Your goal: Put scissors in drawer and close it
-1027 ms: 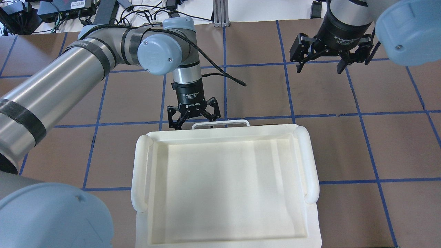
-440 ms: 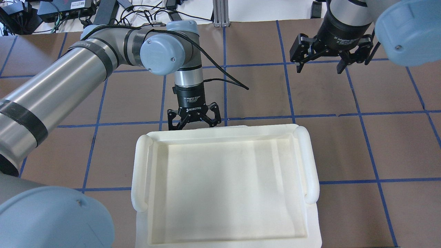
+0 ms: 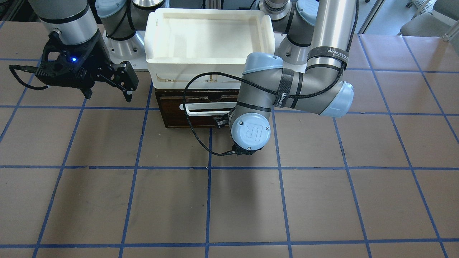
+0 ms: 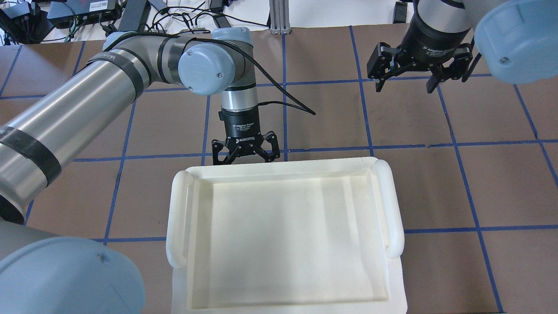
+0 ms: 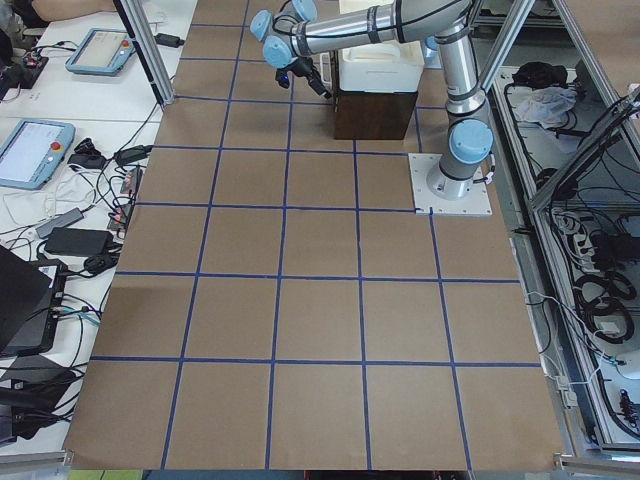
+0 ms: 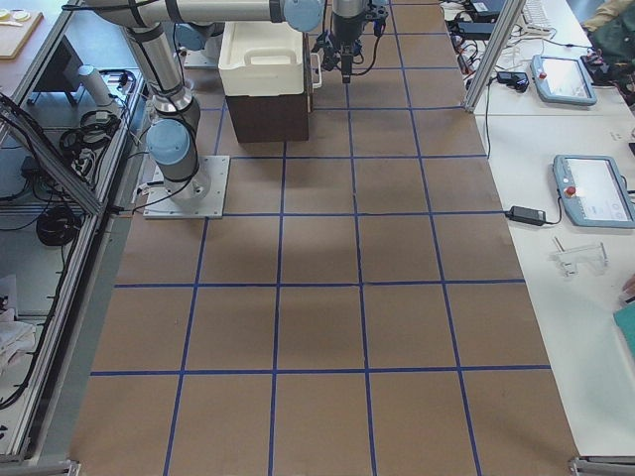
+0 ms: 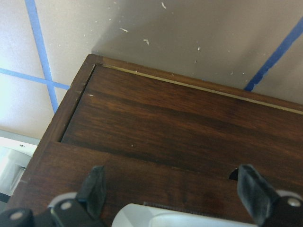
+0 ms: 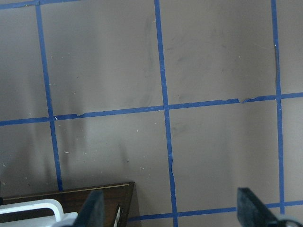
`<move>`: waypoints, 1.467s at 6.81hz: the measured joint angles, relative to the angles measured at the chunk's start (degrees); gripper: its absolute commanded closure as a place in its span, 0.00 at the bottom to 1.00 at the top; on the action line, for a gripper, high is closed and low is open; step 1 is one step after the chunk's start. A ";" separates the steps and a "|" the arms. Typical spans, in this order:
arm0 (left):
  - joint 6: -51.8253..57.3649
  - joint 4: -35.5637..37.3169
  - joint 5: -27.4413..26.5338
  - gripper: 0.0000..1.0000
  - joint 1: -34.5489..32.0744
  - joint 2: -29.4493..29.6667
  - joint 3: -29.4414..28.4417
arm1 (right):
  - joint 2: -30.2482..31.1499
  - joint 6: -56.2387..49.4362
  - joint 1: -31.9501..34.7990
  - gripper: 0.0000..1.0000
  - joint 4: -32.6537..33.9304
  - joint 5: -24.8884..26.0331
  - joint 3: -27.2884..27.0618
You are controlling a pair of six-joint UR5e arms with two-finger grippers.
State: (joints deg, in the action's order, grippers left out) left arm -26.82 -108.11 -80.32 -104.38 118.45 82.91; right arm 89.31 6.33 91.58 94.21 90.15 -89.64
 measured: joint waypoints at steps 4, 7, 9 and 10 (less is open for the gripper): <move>0.01 -0.34 0.10 0.00 -0.26 -0.31 0.95 | -0.04 0.00 0.00 0.00 0.17 -0.13 0.01; -0.05 -0.96 0.21 0.00 -0.78 -0.75 1.14 | -0.10 0.02 0.00 0.00 0.29 0.09 -0.01; 0.18 -0.77 0.07 0.00 -0.41 -1.07 1.00 | -0.10 0.04 0.00 0.00 0.29 0.01 -0.01; 0.52 0.25 -0.08 0.00 0.23 -1.11 0.65 | -0.10 0.02 0.00 0.00 0.28 -0.04 -0.01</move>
State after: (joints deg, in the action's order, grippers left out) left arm -26.30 -107.86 -80.40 -104.15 117.34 83.57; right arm 89.21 6.35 91.58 94.49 90.11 -89.65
